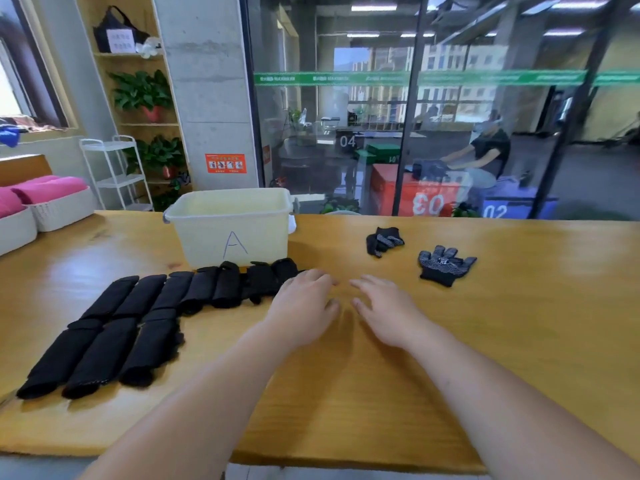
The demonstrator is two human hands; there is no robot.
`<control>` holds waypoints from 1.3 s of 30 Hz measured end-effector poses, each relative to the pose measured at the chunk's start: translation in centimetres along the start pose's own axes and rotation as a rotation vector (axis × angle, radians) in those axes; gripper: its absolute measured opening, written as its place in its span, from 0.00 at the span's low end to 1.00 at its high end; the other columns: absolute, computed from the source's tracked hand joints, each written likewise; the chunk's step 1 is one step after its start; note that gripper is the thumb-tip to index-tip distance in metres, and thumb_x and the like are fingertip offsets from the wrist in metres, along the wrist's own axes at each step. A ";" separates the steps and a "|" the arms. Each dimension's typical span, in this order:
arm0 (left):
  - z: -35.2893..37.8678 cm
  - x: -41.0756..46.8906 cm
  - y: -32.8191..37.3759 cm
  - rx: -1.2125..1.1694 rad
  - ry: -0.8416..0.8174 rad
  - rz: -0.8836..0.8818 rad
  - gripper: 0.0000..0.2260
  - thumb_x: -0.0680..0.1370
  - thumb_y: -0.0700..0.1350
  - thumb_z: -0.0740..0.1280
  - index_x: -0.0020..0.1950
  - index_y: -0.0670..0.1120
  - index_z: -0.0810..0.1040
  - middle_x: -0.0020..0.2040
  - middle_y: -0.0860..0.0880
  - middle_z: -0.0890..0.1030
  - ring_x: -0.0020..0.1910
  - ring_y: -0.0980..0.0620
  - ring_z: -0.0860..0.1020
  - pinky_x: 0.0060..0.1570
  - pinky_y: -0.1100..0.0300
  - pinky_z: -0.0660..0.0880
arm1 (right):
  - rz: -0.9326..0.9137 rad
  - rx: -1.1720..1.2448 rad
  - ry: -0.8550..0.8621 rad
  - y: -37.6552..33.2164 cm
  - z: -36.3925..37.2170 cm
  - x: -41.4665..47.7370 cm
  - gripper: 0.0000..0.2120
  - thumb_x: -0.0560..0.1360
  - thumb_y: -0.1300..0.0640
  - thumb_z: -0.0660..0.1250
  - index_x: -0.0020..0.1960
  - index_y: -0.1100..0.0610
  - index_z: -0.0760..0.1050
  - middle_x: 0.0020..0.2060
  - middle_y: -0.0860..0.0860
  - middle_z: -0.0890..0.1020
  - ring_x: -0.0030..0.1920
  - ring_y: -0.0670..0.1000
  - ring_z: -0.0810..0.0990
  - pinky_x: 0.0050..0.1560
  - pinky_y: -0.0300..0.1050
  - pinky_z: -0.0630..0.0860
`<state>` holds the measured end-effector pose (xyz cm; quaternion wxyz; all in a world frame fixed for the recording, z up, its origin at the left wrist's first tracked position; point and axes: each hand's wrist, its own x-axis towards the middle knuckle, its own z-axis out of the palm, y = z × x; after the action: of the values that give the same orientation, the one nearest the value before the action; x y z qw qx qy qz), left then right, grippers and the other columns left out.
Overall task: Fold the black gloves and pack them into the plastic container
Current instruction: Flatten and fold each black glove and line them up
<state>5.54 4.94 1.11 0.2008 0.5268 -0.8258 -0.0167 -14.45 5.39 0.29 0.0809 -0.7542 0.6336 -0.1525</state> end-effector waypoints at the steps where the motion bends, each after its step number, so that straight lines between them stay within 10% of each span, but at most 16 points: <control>1: 0.6 0.8 1.0 0.000 -0.011 0.018 0.20 0.85 0.54 0.61 0.78 0.52 0.73 0.77 0.52 0.72 0.77 0.48 0.69 0.77 0.48 0.66 | 0.031 -0.007 0.003 1.3 -0.3 -0.2 0.25 0.87 0.43 0.57 0.83 0.43 0.63 0.84 0.45 0.61 0.83 0.53 0.59 0.81 0.57 0.62; 13: 7.4 6.7 6.5 -0.022 -0.074 0.132 0.20 0.86 0.53 0.60 0.78 0.52 0.73 0.76 0.52 0.73 0.75 0.49 0.70 0.76 0.50 0.66 | 0.327 -0.161 0.040 11.0 -0.5 0.1 0.33 0.85 0.32 0.50 0.85 0.46 0.56 0.86 0.51 0.53 0.85 0.55 0.49 0.83 0.60 0.52; 22: 9.1 10.7 5.3 0.018 0.052 0.109 0.20 0.85 0.51 0.60 0.76 0.50 0.76 0.76 0.50 0.74 0.81 0.48 0.65 0.81 0.48 0.58 | 0.317 -0.364 0.356 9.8 0.2 2.5 0.20 0.85 0.43 0.53 0.66 0.50 0.77 0.60 0.51 0.78 0.64 0.55 0.74 0.69 0.55 0.69; 34: 10.5 12.7 3.6 -0.050 0.106 -0.037 0.19 0.84 0.50 0.58 0.75 0.50 0.74 0.78 0.50 0.73 0.84 0.48 0.60 0.83 0.45 0.55 | 0.092 -0.298 -0.068 10.5 1.1 14.1 0.29 0.88 0.40 0.49 0.87 0.45 0.48 0.86 0.49 0.44 0.85 0.58 0.43 0.83 0.63 0.49; 39: 10.5 13.0 3.2 -0.121 0.122 -0.045 0.19 0.83 0.47 0.59 0.73 0.50 0.75 0.76 0.52 0.74 0.83 0.49 0.62 0.82 0.46 0.57 | 0.107 -0.351 -0.112 10.0 1.6 14.1 0.31 0.87 0.44 0.52 0.87 0.49 0.47 0.87 0.48 0.48 0.86 0.57 0.46 0.83 0.62 0.50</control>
<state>-5.65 -6.97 -3.70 0.2820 0.5320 -0.7974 -0.0390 -21.08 -10.36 -2.54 -0.0086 -0.7292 0.6843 0.0069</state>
